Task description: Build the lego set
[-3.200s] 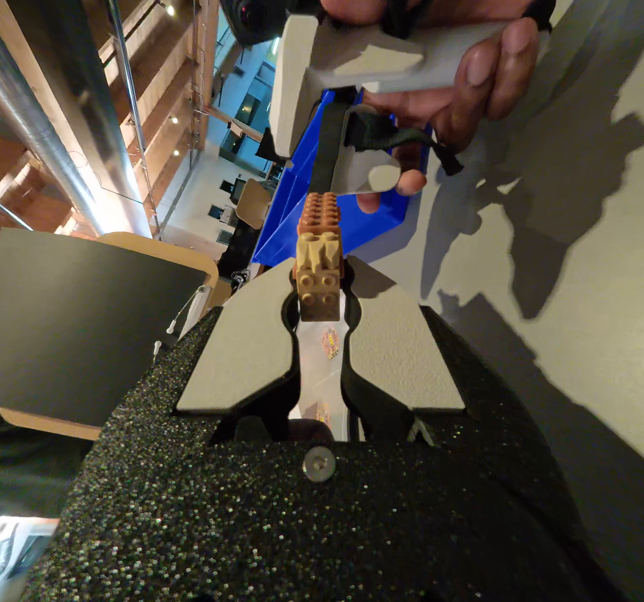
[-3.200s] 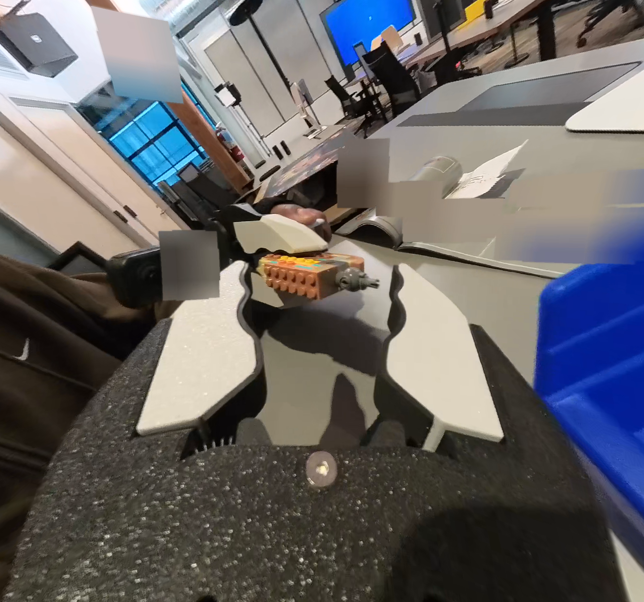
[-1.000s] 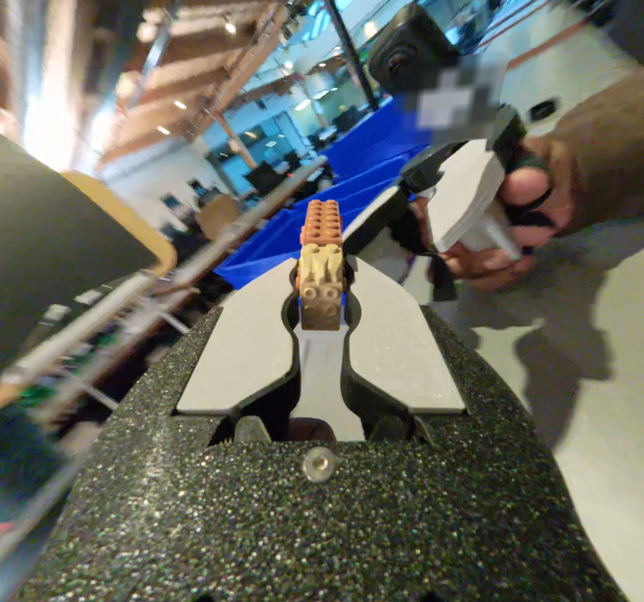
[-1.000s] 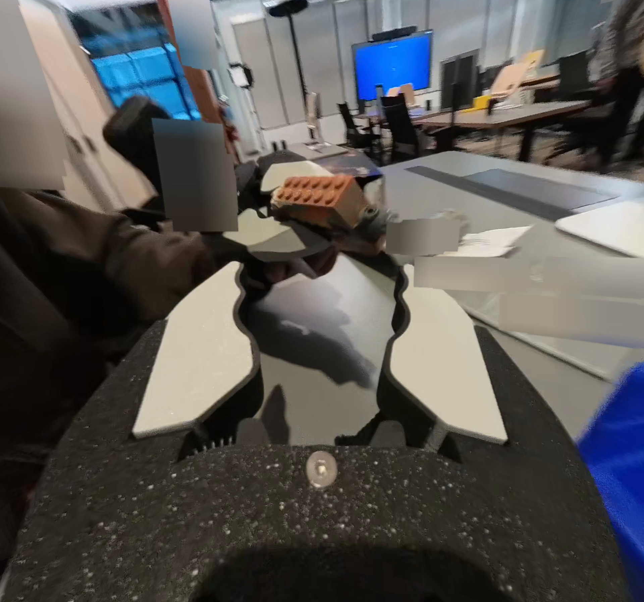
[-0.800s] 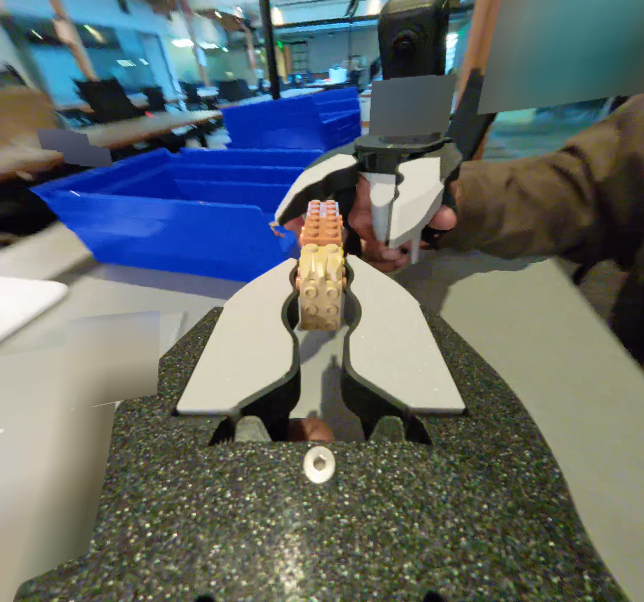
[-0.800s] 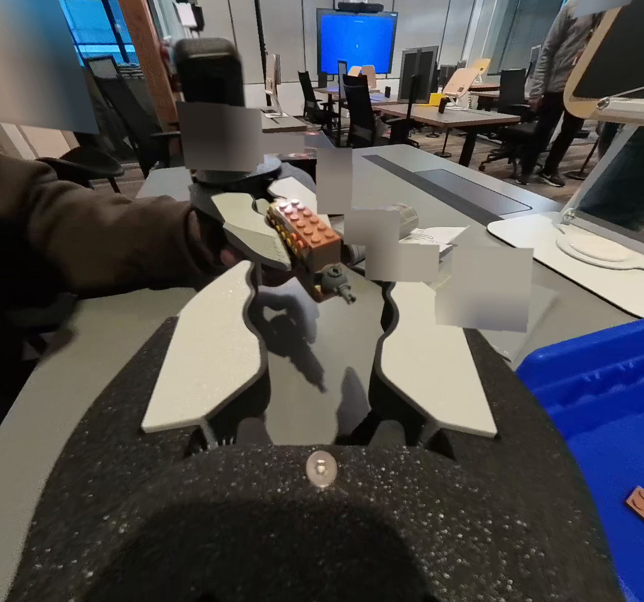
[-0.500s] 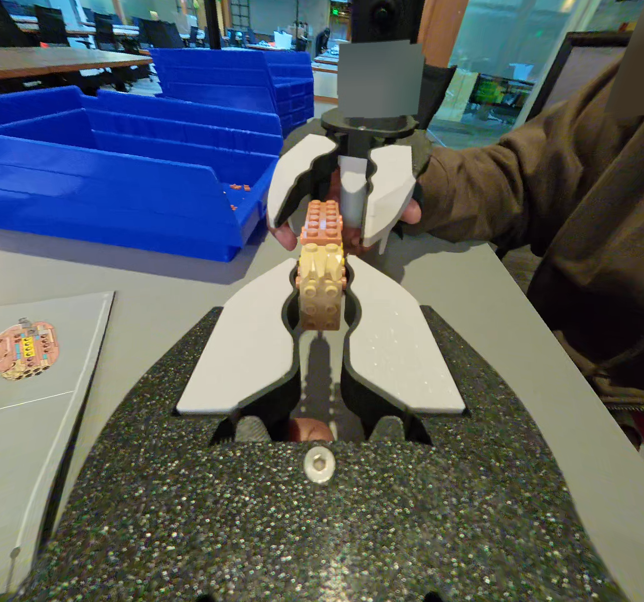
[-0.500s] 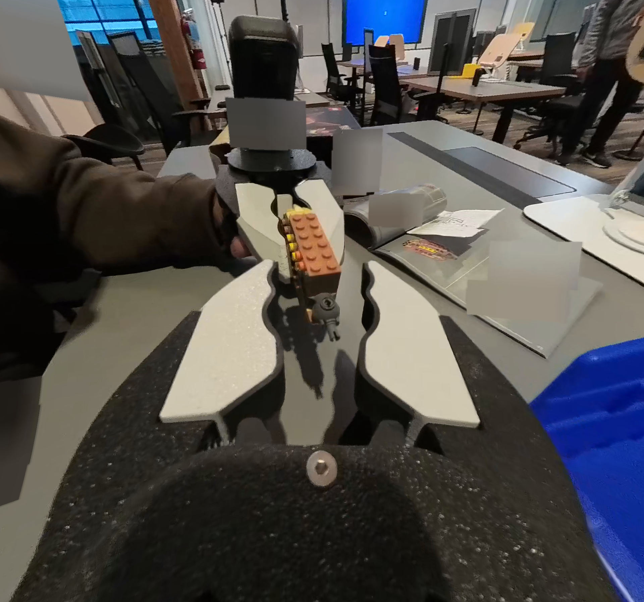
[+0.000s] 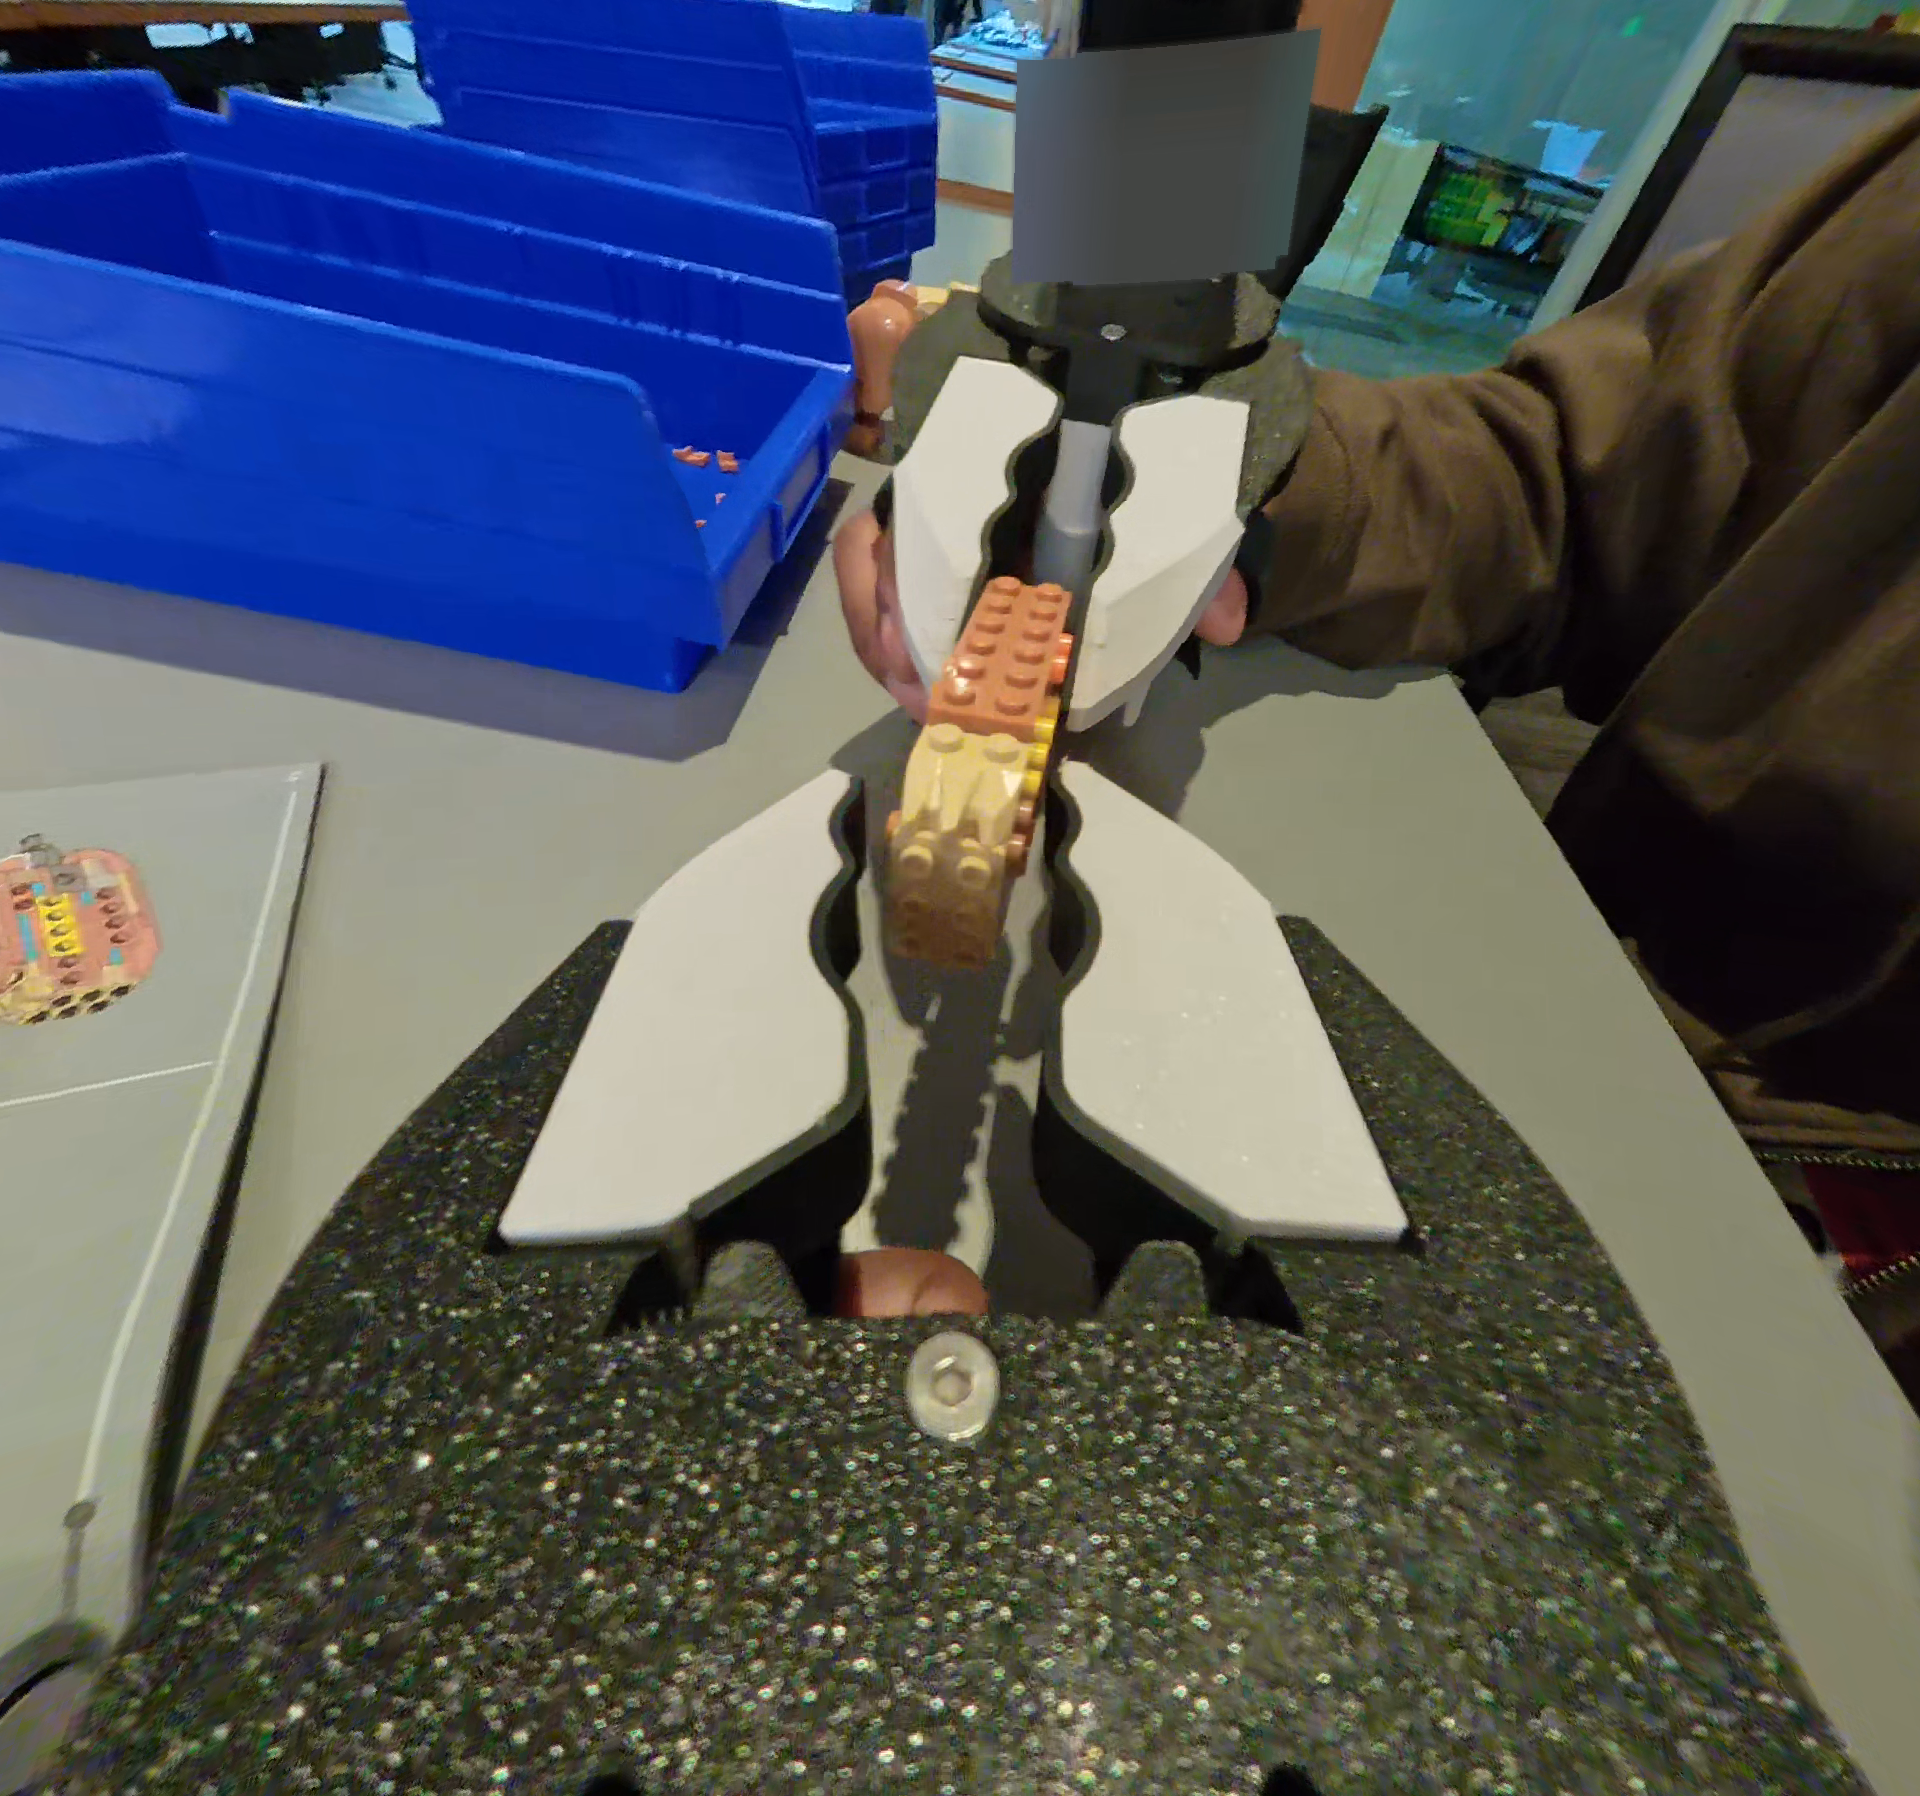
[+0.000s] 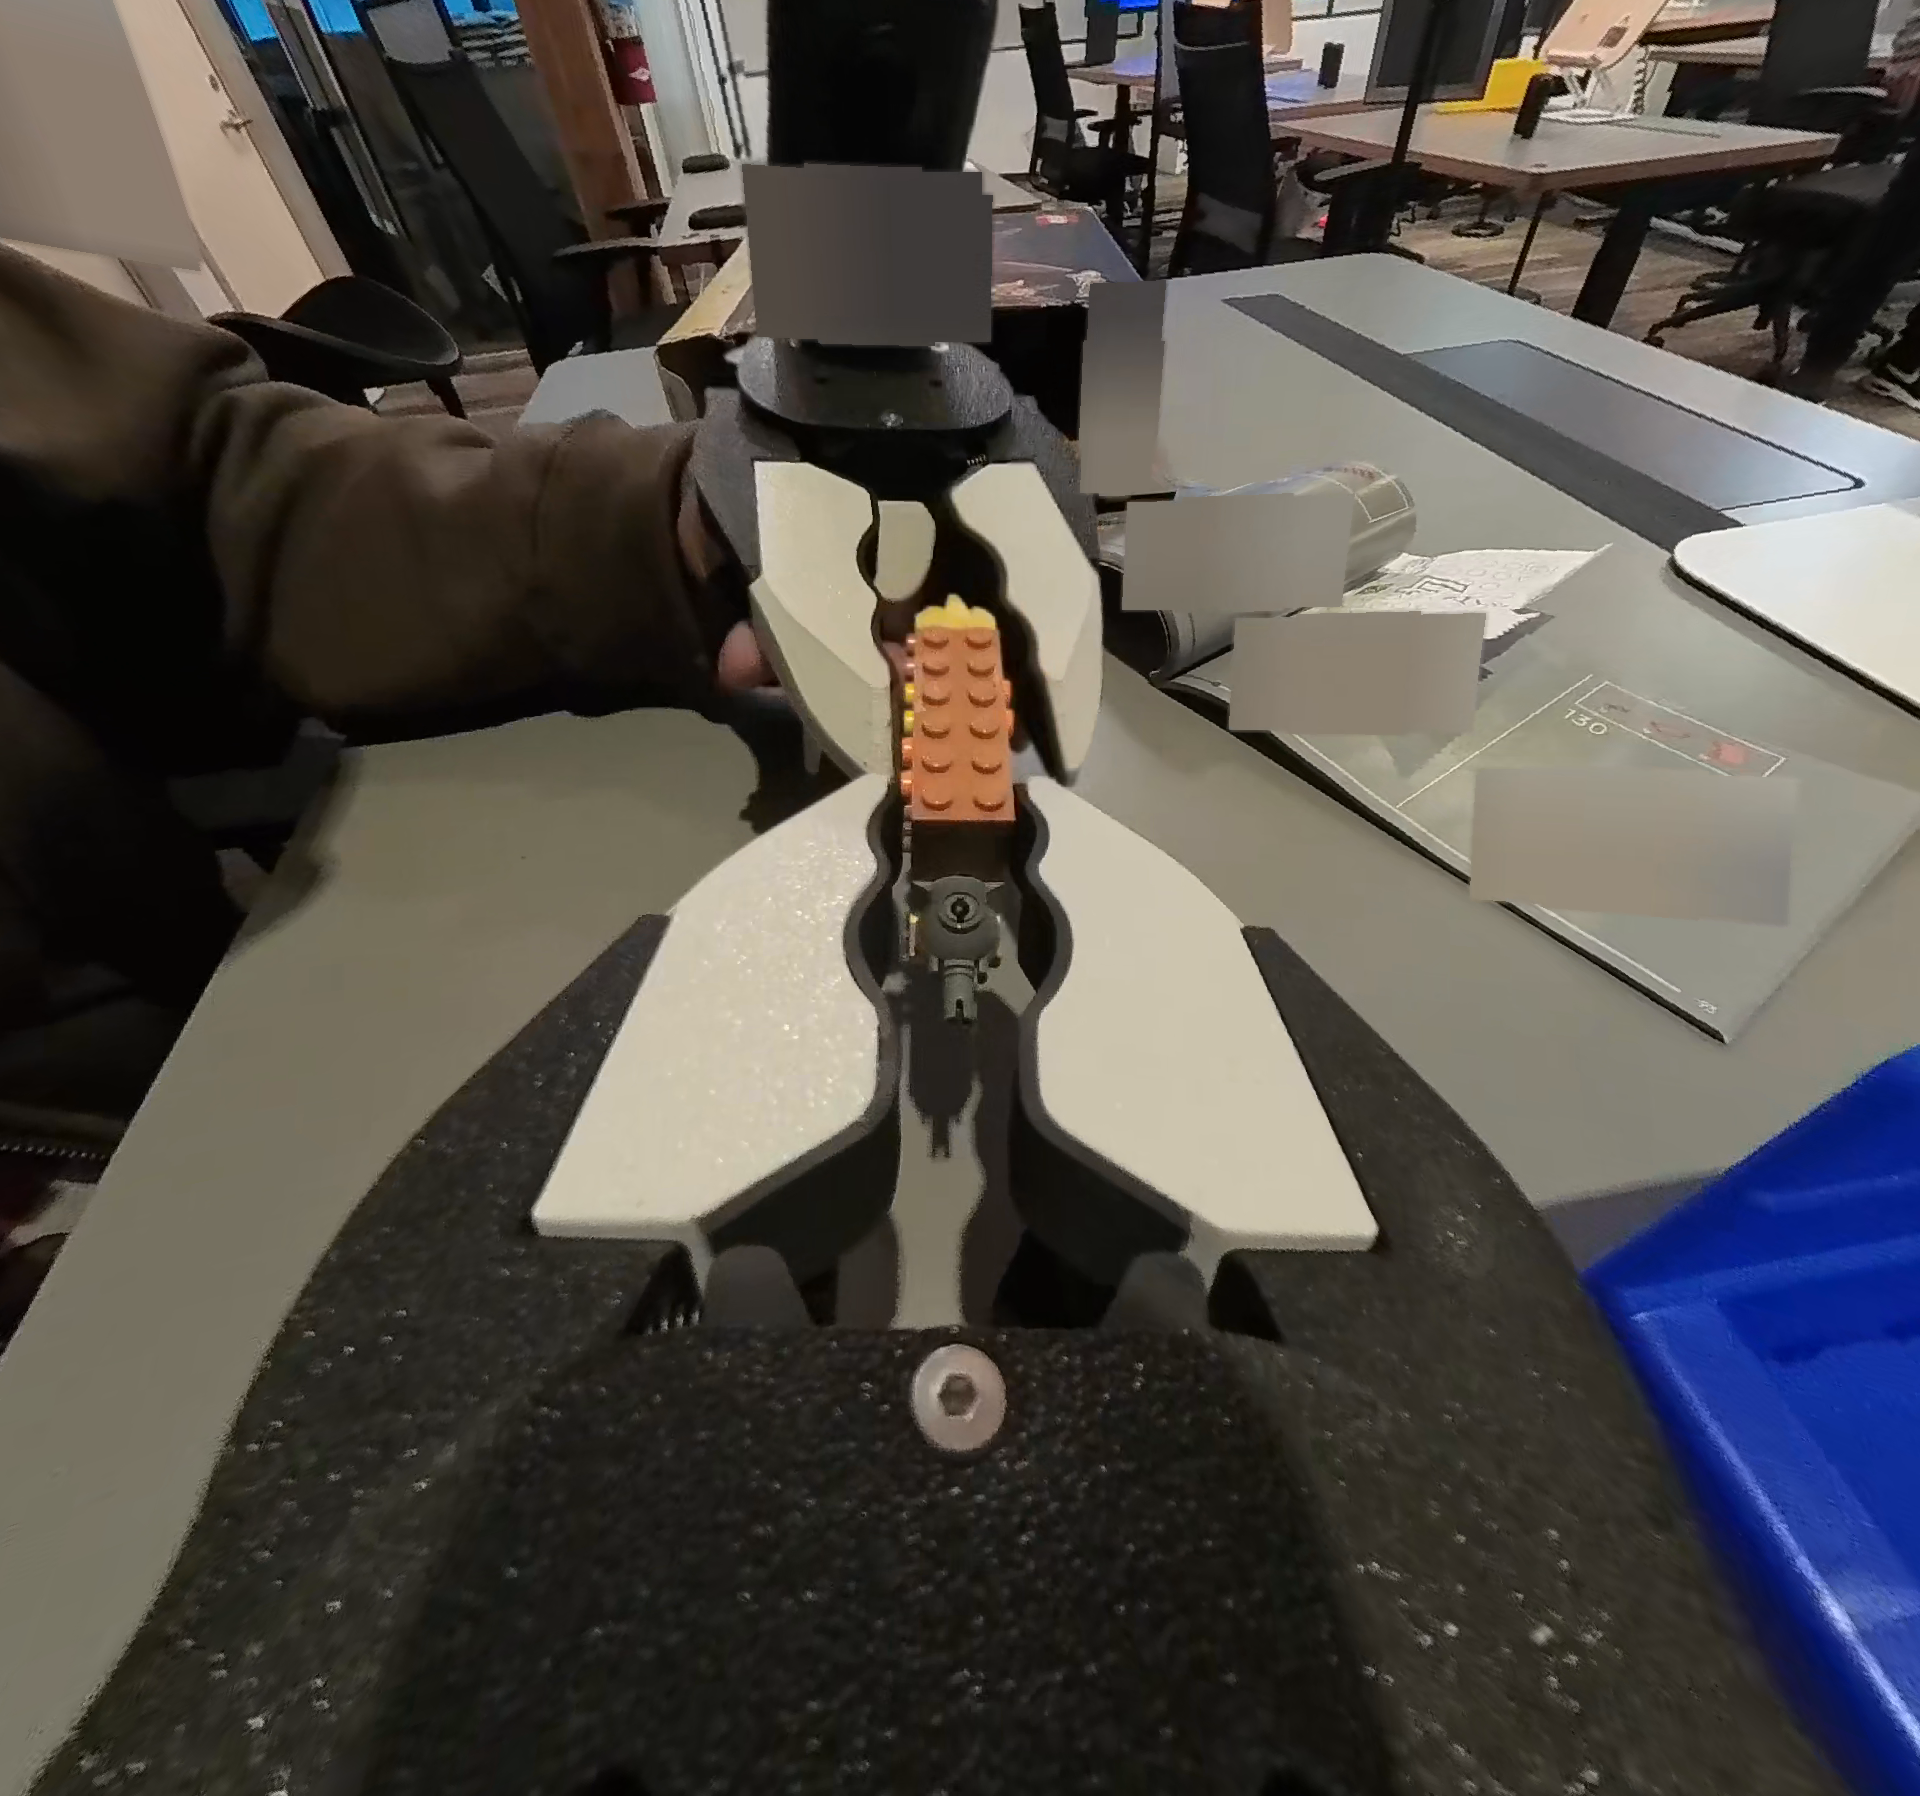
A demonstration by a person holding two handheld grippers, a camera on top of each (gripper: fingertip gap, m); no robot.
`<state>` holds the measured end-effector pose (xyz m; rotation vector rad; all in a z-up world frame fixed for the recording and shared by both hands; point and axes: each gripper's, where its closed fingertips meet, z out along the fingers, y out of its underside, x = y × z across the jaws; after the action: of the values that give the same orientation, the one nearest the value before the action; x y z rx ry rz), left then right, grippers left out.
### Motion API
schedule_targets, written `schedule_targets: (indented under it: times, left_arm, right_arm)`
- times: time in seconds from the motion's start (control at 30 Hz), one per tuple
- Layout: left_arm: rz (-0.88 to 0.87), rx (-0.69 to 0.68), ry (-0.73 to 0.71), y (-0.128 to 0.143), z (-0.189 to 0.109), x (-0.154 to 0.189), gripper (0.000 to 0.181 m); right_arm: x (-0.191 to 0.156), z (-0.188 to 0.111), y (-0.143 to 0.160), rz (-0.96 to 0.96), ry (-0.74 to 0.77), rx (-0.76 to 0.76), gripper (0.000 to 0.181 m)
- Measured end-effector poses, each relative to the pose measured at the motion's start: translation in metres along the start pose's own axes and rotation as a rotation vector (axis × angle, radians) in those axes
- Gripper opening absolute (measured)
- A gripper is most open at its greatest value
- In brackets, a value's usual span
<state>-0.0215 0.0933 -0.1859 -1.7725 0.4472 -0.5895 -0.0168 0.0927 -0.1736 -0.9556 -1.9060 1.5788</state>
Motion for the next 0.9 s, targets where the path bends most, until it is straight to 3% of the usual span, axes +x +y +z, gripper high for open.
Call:
schedule_targets:
  times: [0.3,0.57,0.9]
  left_arm:
    - [0.068,-0.152,-0.183,0.016,-0.027,-0.024,0.045]
    - [-0.034,-0.119,-0.38,0.01,-0.066,-0.057,0.043]
    - [-0.064,-0.17,-0.444,0.015,-0.071,-0.064,0.043]
  right_arm:
    - [0.007,0.007,0.025,-0.026,0.047,-0.148,0.019]
    - [0.013,0.013,0.049,-0.098,0.109,-0.291,0.019]
    - [0.015,0.014,0.055,-0.106,0.129,-0.335,0.019]
